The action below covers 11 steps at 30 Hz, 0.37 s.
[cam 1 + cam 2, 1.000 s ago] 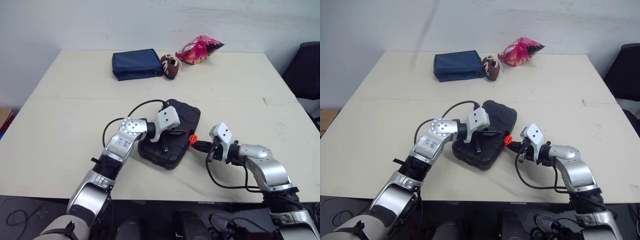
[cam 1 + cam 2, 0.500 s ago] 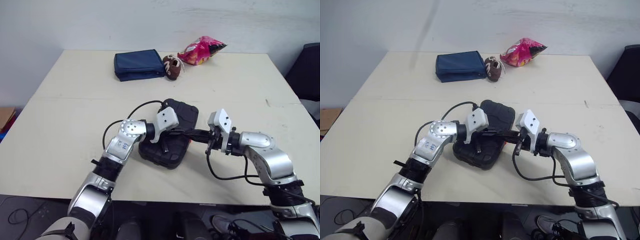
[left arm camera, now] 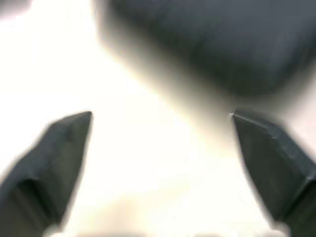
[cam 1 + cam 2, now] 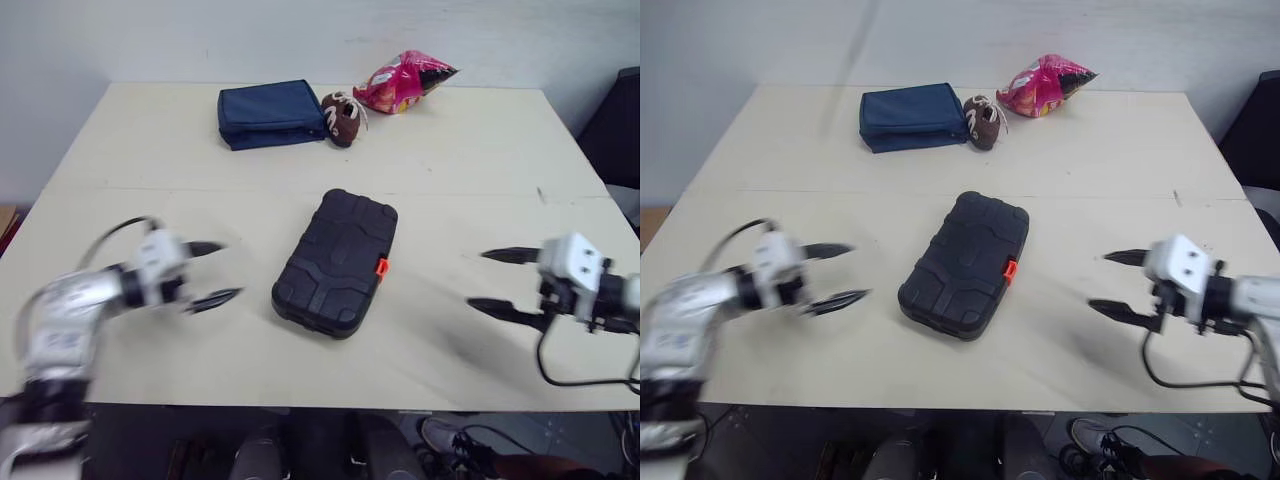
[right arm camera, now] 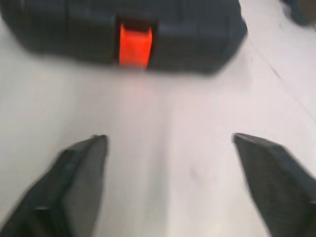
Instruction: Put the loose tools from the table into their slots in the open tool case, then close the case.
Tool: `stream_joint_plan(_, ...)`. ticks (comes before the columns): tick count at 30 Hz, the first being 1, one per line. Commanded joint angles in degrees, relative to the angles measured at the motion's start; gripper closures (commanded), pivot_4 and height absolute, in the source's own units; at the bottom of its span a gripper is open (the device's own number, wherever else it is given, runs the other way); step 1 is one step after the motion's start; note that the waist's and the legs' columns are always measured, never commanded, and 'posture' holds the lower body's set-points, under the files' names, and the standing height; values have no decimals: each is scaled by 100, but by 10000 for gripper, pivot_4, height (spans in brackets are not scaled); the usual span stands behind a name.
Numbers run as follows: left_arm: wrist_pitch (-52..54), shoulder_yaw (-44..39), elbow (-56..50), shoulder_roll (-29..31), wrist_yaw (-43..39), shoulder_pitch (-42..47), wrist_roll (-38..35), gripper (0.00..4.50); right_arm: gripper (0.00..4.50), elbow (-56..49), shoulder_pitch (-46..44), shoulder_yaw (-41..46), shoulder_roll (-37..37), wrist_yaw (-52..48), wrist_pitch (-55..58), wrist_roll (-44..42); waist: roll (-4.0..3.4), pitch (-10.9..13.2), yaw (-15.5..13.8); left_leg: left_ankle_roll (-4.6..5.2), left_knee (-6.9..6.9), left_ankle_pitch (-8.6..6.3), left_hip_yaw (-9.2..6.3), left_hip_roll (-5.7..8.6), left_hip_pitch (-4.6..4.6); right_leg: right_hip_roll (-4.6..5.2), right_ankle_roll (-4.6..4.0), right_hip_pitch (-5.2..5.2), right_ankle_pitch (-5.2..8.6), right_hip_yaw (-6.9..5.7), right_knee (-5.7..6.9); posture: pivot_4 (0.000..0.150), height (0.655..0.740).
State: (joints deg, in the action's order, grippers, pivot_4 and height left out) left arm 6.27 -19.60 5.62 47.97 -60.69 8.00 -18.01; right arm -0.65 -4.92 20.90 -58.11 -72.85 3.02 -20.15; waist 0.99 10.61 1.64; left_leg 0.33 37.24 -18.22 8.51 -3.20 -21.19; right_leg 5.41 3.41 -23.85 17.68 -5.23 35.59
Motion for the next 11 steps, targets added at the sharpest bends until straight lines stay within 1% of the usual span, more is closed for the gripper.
stream_joint_plan(1, -110, -502, -31, 135, 309, -224, -37, 0, 477, 424, -203, 304, -202, -89, -870, 126, 3, 8, -36, 11, 2, -8, 0, 3, 1, 4, 5, 5, -3, 1, -3, 1500, 7400)
stream_joint_plan(4, -180, -788, 39, 172, 548, -320, -6, 0, 477, 668, -514, 164, -200, 132, -786, 151, 9, 14, -84, 33, 6, -32, -12, 19, 2, 35, 19, 14, -15, -4, -6, 1500, 7400)
stream_joint_plan(5, -199, -826, 38, 171, 599, -340, -18, 0, 477, 731, -579, 114, -189, 142, -807, 157, 9, 14, -90, 27, 4, -34, -13, 23, 1, 44, 18, 12, -21, -3, -6, 1500, 7400)
stream_joint_plan(8, -153, -798, 0, 226, 754, -414, 83, 0, 477, 888, -777, -131, -102, 210, -858, 220, 7, 15, -88, 17, -8, -29, -15, 25, 1, 50, 13, 5, -20, -1, -4, 1500, 7400)
stream_joint_plan(9, -132, -776, -2, 242, 796, -422, 112, 0, 477, 929, -825, -187, -82, 229, -878, 235, 7, 15, -83, -9, -12, -15, -15, 25, 1, 50, 10, 2, -18, -2, -3, 1500, 7400)
stream_joint_plan(11, -239, -701, -57, 278, 704, -444, 103, 0, 477, 997, -956, -308, 15, 268, -912, 225, 7, 16, -78, -1, -18, 0, -13, 24, -3, 48, 2, -6, -13, -4, 1, 1500, 7400)
